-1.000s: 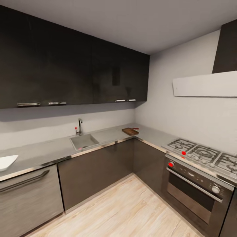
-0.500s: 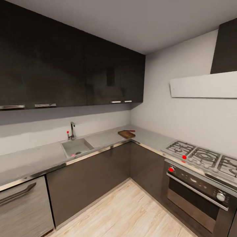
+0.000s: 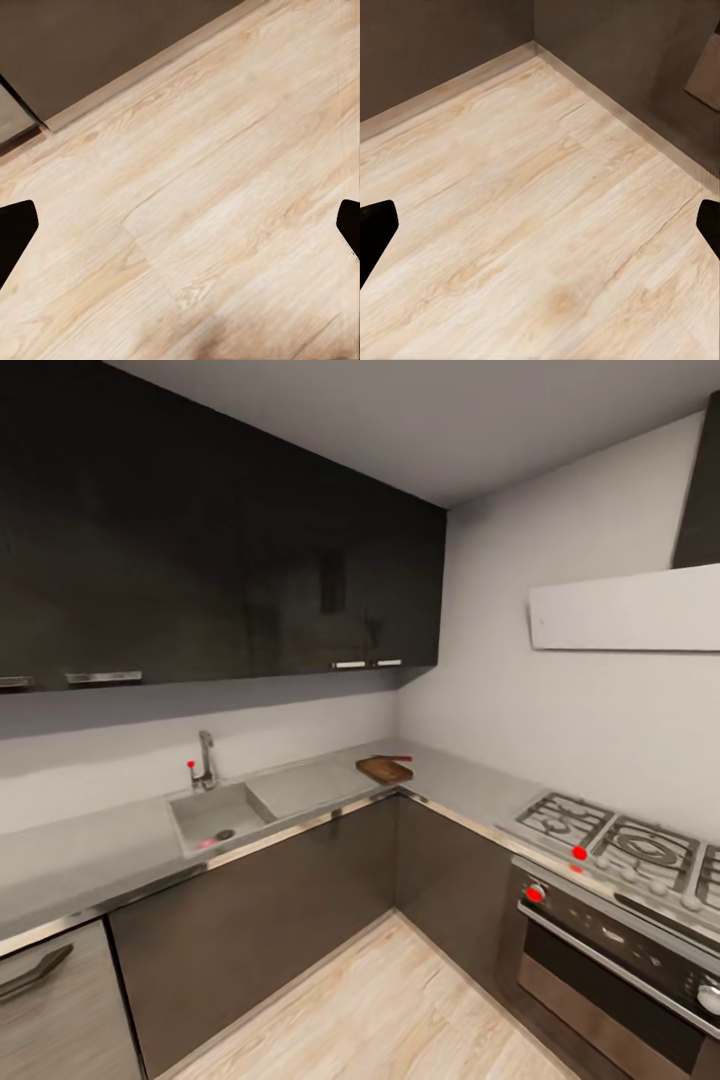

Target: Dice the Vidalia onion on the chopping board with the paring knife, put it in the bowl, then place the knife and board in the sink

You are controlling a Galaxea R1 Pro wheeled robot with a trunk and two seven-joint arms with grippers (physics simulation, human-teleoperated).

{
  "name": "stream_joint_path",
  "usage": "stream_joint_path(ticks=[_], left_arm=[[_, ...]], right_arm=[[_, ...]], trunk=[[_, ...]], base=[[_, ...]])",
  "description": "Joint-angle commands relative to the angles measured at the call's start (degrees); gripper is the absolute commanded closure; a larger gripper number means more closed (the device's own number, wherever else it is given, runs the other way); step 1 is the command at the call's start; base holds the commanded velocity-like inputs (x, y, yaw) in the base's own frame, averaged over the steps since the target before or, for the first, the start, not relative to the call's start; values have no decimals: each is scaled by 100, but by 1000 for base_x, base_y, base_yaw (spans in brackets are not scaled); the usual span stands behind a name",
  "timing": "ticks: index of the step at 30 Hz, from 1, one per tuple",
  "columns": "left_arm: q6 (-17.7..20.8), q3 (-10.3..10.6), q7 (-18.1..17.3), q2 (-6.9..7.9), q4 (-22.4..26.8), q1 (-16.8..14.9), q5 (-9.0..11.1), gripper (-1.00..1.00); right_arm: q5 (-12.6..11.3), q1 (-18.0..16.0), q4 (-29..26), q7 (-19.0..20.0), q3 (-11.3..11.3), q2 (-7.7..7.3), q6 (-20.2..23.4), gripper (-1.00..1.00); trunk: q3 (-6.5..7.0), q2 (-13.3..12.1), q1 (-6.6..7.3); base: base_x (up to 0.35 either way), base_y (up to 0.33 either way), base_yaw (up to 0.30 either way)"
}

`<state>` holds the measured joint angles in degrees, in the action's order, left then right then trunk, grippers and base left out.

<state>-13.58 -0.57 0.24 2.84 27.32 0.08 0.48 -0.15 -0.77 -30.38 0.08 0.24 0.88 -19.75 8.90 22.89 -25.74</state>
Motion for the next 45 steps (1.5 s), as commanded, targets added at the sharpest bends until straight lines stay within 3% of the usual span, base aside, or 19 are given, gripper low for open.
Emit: stream_joint_path(ticks=[1,23,45], left_arm=[[-13,-4,2,1,1,1,4,-100],[-37,-4,2,6,1,1,4,-100],[-4,29,35,-27,29,-32,-30,-100]], right_arm=[[-2,-2,5,1,2,0,-19,-100],[-2,-2,5,1,2,0,-20,-100],[-27,16,53,-24,29,9,13,-100]], trunk=[[-11,3,-5],[-165,3,-5],[-167,3,-5]], base=[[300,-158,0],[250,-158,0],[138,89,0]])
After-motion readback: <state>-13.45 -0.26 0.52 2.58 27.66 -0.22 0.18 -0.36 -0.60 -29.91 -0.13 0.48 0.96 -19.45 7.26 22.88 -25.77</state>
